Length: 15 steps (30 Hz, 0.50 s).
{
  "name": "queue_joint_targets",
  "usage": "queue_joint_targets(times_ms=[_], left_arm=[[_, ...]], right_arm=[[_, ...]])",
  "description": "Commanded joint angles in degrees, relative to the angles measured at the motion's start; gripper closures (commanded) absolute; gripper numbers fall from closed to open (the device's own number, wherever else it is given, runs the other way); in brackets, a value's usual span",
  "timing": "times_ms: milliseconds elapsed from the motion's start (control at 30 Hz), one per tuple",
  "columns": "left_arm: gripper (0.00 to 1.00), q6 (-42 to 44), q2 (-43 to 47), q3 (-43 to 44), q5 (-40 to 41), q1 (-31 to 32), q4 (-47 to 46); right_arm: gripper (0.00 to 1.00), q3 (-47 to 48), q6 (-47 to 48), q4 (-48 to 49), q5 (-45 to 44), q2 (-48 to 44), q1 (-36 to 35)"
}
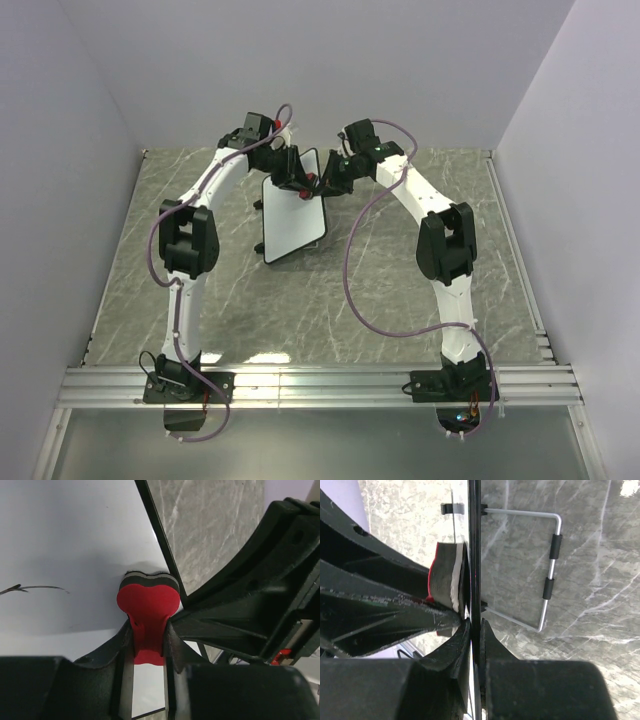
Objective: Erase the whiteboard
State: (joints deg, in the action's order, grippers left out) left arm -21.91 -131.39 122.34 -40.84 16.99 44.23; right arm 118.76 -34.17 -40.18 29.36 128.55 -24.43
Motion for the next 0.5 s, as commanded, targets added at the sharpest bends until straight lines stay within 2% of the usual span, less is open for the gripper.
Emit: queue_joint_targets(times_ms=[0, 300, 333, 467], left_arm=[[1.0, 0.03, -5.45, -3.52, -5.14, 7.35, 2.61], [1.0, 0.81, -10.81, -2.81, 14.8, 2.79, 9.9], [1.0, 1.43, -11.51, -3.51, 19.44, 2.17, 10.44], [1.0, 2.75, -14.67, -6.32, 20.36, -0.03, 11.23]], right_arm=[[1.0, -2.13, 3.41, -2.62, -0.01, 0.56, -3.44], [1.0, -1.87, 3.76, -3.41, -0.1, 0.03, -4.31], [1.0, -1.78, 3.94, -3.58, -0.18, -0.23, -4.32], [1.0, -0.99, 5.6, -5.42, -0.97, -1.11, -4.93]])
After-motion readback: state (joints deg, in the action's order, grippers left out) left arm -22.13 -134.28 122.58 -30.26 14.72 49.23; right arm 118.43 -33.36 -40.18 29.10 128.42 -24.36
